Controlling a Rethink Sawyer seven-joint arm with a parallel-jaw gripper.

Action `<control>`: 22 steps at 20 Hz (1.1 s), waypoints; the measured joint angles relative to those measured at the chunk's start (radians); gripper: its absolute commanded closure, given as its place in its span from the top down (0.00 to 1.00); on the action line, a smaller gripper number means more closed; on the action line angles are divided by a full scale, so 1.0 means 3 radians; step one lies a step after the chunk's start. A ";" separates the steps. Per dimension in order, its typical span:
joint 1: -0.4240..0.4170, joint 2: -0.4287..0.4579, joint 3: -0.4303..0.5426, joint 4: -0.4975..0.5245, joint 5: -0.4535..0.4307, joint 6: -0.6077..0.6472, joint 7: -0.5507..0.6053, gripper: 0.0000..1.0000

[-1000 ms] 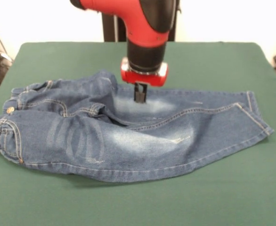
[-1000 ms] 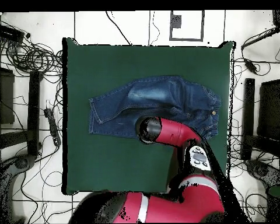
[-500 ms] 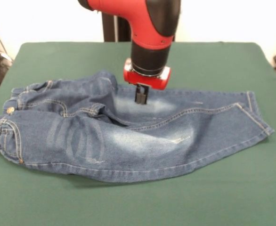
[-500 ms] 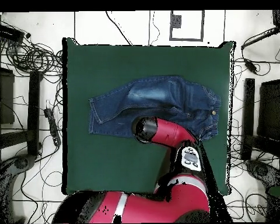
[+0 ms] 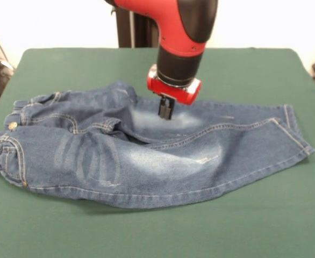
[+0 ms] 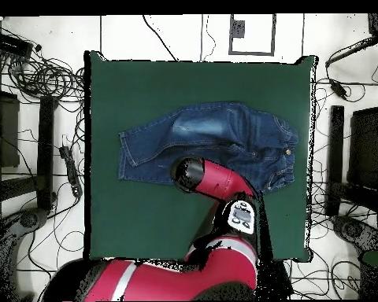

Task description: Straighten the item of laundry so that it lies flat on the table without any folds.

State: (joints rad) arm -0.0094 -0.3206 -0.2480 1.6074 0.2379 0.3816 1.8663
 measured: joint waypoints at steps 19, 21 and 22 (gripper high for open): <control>0.0135 -0.0003 -0.0032 0.0167 0.0533 -0.0196 0.0426 0.00; 0.0171 -0.0002 -0.0042 0.0175 0.0590 -0.0197 0.0438 0.00; 0.0203 0.0000 -0.0049 0.0175 0.0618 -0.0197 0.0444 0.00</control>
State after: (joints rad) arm 0.0515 -0.3205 -0.2626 1.6600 0.4232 0.3226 1.9994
